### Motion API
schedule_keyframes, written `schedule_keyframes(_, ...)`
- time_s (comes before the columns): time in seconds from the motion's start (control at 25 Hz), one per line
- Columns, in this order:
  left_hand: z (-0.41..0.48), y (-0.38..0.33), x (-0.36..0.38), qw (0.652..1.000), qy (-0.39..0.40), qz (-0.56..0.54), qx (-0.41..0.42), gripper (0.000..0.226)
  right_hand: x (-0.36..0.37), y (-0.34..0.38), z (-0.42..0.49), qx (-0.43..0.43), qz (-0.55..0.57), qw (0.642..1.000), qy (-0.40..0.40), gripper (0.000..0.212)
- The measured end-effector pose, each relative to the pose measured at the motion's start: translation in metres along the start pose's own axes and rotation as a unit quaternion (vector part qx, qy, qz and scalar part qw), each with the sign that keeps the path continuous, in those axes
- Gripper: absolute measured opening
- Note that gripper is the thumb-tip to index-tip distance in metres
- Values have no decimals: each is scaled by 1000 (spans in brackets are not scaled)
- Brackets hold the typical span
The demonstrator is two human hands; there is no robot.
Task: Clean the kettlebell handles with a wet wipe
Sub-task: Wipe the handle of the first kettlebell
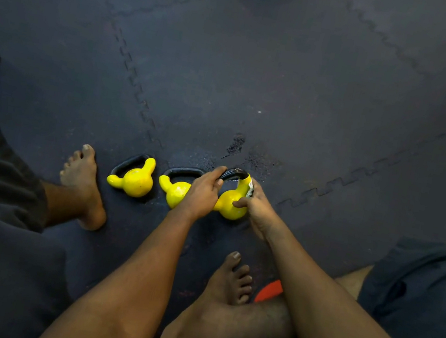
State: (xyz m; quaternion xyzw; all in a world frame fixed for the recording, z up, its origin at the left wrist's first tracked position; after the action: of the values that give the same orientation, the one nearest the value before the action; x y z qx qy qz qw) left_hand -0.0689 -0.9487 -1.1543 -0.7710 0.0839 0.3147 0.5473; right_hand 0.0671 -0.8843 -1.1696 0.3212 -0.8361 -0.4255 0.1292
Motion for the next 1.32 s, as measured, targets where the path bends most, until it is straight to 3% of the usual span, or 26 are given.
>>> schedule_keyframes(0.2, -4, -2, 2, 997, 31, 28, 57, 39, -5, 4, 13, -33, 0, 999, -2, 54)
schedule_keyframes(0.32, -1, -1, 1, 998, 33, 33, 48, 38, -1, 7, 4, -17, 22, 999, -30, 76)
schedule_keyframes(0.48, 2, 0, 0, 998, 30, 30, 43, 37, 3, -4, 2, -9, 20, 1000, 2, 106)
schedule_keyframes(0.56, 3, 1, -1, 998, 33, 28, 42, 37, 0, -3, 4, -19, 20, 1000, -4, 94)
schedule_keyframes(0.72, -2, 4, 1, 995, 46, 32, 77, 38, -12, 5, 7, -38, -5, 999, 21, 44)
schedule_keyframes(0.8, -6, 4, 3, 994, 47, 38, 95, 37, -15, 6, 6, -31, -10, 999, 17, 32)
schedule_keyframes(1.12, -2, 2, 0, 998, 30, 35, 46, 36, -3, -6, -7, -51, 33, 997, -55, 69)
schedule_keyframes(1.24, 1, 6, 0, 999, 10, 24, 19, 36, -10, -4, -6, -56, 77, 989, -116, 50)
schedule_keyframes(1.32, 2, 10, 0, 1000, -3, 15, 6, 36, -14, -6, -3, -69, 43, 982, -170, 37)
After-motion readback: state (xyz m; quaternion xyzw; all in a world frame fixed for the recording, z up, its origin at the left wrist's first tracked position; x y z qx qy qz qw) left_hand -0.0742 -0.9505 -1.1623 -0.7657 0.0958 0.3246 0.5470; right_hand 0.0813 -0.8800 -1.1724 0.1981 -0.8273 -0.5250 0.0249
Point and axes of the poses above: each hand's wrist, its own z-axis towards the middle knuckle, its own x-axis out of the palm, y = z × x, the point moved 2 cm from there along z, towards the middle knuckle, and after that the axes turned 6 degrees about -z, right-handed, at the moved point
